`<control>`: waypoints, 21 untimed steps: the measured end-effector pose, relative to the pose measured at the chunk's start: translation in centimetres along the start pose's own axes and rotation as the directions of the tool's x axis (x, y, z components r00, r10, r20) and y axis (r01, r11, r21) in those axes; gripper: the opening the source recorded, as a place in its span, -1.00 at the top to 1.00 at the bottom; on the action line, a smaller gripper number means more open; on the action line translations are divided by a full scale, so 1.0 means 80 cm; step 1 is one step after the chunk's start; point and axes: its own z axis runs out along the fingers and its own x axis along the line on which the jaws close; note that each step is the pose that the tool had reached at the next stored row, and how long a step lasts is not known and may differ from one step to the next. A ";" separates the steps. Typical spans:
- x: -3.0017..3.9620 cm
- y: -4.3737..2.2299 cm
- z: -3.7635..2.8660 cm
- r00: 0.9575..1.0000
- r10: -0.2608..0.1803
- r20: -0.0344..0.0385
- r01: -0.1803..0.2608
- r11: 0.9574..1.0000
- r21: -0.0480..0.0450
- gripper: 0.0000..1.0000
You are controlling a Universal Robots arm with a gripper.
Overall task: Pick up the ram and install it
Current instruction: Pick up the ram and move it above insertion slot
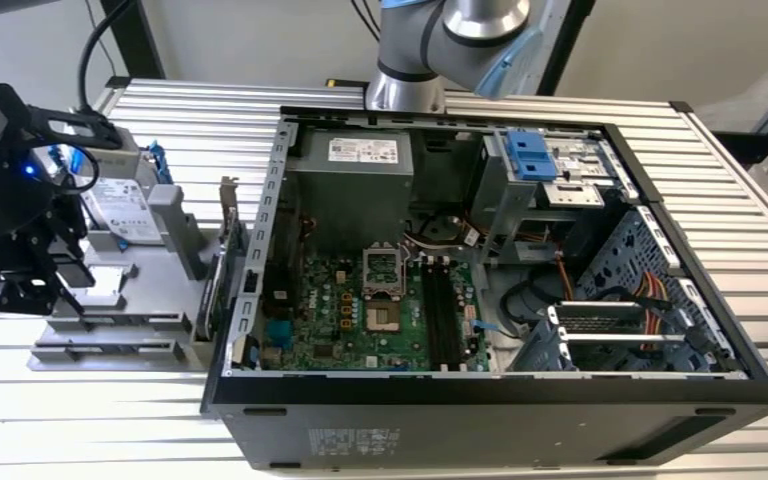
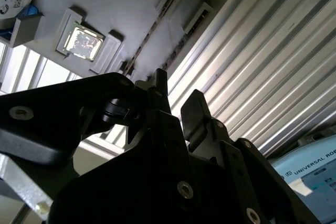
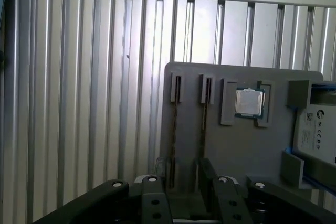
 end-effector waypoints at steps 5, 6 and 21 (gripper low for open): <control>0.0001 0.0000 0.0025 1.000 0.000 -0.001 0.000 1.000 0.000 -1.00; 0.0001 0.0000 0.0035 1.000 0.000 -0.001 0.000 1.000 0.000 -1.00; 0.0002 -0.0001 0.0119 1.000 0.000 -0.004 0.000 1.000 0.000 -1.00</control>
